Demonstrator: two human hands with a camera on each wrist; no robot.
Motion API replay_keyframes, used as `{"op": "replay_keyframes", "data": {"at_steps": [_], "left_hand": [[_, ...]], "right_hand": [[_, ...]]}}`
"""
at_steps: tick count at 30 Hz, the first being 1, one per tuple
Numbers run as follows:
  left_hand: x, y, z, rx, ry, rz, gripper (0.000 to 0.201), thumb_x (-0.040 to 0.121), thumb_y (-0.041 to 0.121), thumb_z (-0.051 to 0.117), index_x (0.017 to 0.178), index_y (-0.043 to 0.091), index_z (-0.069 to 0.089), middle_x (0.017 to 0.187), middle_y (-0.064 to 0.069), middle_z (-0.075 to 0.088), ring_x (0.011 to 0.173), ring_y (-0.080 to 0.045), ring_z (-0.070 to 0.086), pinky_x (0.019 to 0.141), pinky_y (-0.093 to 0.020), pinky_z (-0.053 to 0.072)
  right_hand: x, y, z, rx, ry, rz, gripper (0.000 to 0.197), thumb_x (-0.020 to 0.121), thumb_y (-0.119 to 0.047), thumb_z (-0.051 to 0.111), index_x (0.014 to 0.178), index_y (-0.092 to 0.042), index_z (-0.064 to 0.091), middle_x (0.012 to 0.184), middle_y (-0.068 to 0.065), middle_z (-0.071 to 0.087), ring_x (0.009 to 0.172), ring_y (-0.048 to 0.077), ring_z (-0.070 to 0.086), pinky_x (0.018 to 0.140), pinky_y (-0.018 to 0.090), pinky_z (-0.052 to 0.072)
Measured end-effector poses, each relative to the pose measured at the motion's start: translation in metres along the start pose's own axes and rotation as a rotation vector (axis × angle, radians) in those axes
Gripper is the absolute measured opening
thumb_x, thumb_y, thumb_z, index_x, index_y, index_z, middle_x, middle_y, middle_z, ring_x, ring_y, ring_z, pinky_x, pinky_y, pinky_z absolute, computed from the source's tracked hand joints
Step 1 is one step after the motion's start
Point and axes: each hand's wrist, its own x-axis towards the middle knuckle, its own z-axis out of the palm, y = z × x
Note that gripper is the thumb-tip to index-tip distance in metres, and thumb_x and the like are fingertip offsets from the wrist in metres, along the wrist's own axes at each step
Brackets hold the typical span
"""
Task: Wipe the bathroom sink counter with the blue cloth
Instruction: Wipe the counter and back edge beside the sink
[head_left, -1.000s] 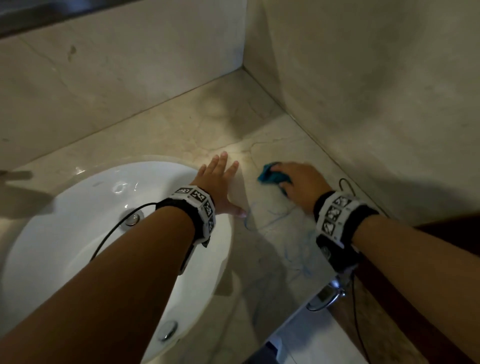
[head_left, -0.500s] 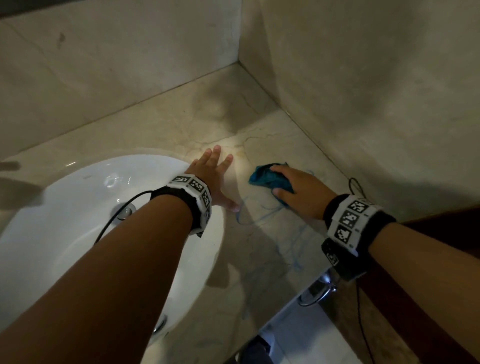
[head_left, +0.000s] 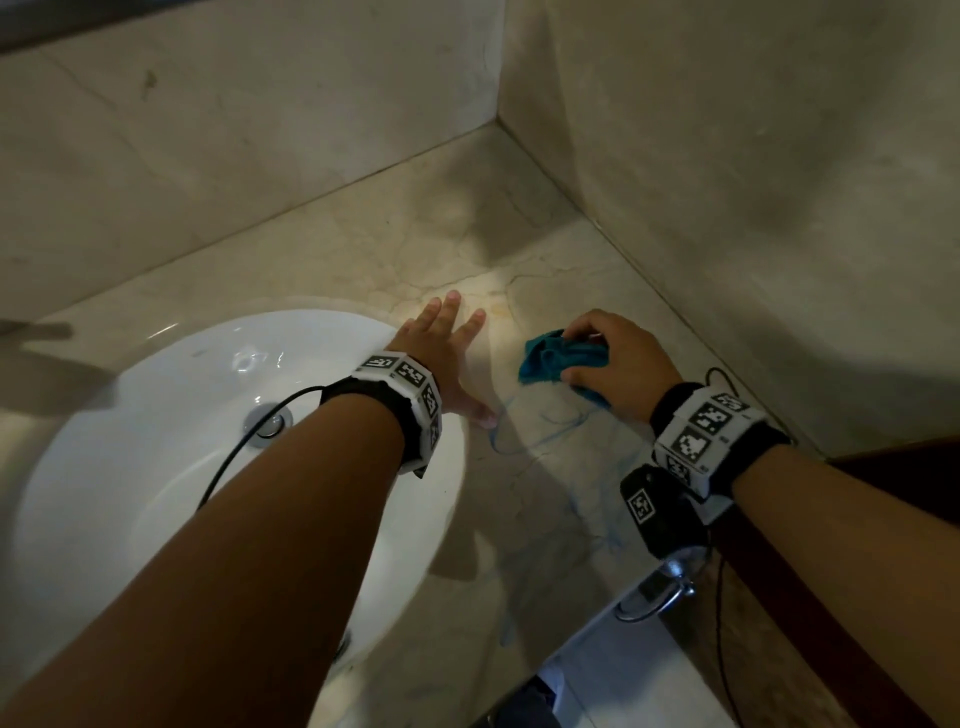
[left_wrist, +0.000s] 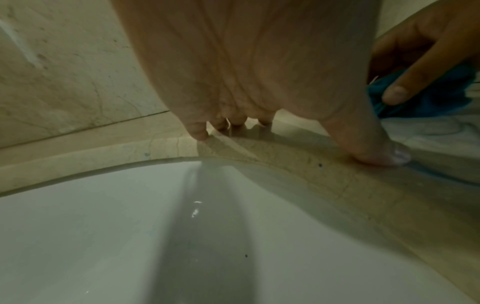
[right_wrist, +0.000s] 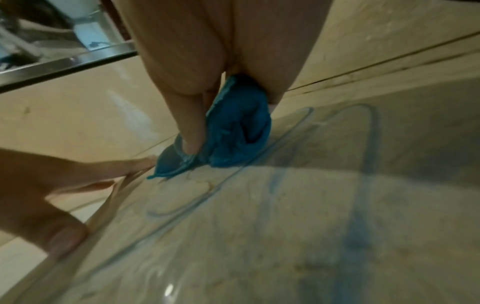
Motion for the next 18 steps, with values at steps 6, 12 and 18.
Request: {"op": "replay_keyframes", "data": {"at_steps": [6, 12, 18], "left_hand": [[0.001, -0.001, 0.001, -0.02, 0.007, 0.003, 0.13, 0.06, 0.07, 0.071, 0.15, 0.028, -0.012, 0.156, -0.006, -0.023, 0.145, -0.026, -0.016, 0.12, -0.043, 0.003], [0.002, -0.001, 0.001, -0.024, 0.017, 0.007, 0.13, 0.059, 0.07, 0.071, 0.15, 0.028, -0.011, 0.157, -0.006, -0.022, 0.146, -0.026, -0.014, 0.12, -0.043, 0.004], [0.001, -0.001, 0.001, -0.034, 0.017, 0.009, 0.13, 0.059, 0.069, 0.072, 0.15, 0.028, -0.01, 0.157, -0.005, -0.022, 0.146, -0.026, -0.014, 0.12, -0.043, 0.004]], "right_hand": [[-0.002, 0.007, 0.007, -0.139, 0.097, -0.081, 0.023, 0.082, -0.022, 0.068, 0.102, -0.011, 0.067, 0.113, 0.007, 0.058, 0.105, 0.02, 0.052, 0.092, 0.02, 0.034], [0.008, 0.009, 0.017, -0.263, 0.0, -0.181, 0.036, 0.085, -0.007, 0.06, 0.121, -0.008, 0.06, 0.12, 0.015, 0.054, 0.109, 0.032, 0.051, 0.1, 0.039, 0.04], [0.021, 0.012, 0.017, -0.351, 0.124, -0.13, 0.029, 0.085, -0.004, 0.058, 0.113, -0.009, 0.066, 0.115, 0.018, 0.058, 0.105, 0.037, 0.051, 0.092, 0.033, 0.04]]}}
